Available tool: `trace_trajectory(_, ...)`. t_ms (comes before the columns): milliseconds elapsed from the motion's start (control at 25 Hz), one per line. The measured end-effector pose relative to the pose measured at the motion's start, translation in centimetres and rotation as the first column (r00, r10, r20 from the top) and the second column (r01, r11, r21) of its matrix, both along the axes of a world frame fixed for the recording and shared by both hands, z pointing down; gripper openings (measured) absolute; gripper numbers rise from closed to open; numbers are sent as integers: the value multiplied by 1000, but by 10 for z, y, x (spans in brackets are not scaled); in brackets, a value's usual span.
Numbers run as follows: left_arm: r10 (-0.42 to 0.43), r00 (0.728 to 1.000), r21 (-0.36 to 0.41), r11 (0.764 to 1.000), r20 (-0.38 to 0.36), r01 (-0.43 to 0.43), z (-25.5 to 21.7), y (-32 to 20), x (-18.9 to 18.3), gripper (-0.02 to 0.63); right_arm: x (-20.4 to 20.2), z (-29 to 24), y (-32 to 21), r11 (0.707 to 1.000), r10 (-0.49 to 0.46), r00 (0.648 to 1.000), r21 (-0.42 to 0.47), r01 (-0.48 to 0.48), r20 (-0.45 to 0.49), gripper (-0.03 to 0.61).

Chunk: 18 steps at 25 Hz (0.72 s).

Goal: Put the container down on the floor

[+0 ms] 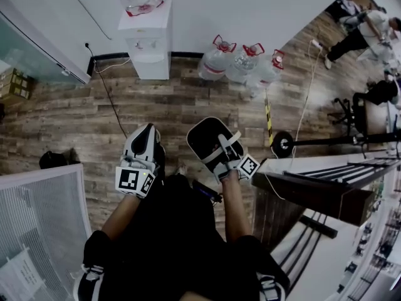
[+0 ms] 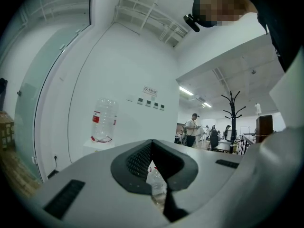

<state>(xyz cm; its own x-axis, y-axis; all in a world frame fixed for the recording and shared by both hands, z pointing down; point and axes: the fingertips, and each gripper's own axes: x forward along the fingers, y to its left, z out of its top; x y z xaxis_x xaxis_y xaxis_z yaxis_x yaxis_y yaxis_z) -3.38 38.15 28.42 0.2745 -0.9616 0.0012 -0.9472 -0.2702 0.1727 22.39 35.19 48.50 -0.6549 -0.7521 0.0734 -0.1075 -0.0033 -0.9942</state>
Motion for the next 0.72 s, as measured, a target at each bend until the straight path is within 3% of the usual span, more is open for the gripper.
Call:
trace_trajectory(280, 23, 1000, -11, 1000, -17, -23, 14, -44, -6, 25, -1, 8, -38, 1000, 14, 1000, 9, -14, -1, 32)
trace_trajectory(720, 71, 997, -49, 996, -29, -72, 32, -160, -32, 25, -40, 47, -134, 998, -56, 996, -25, 54, -75, 32)
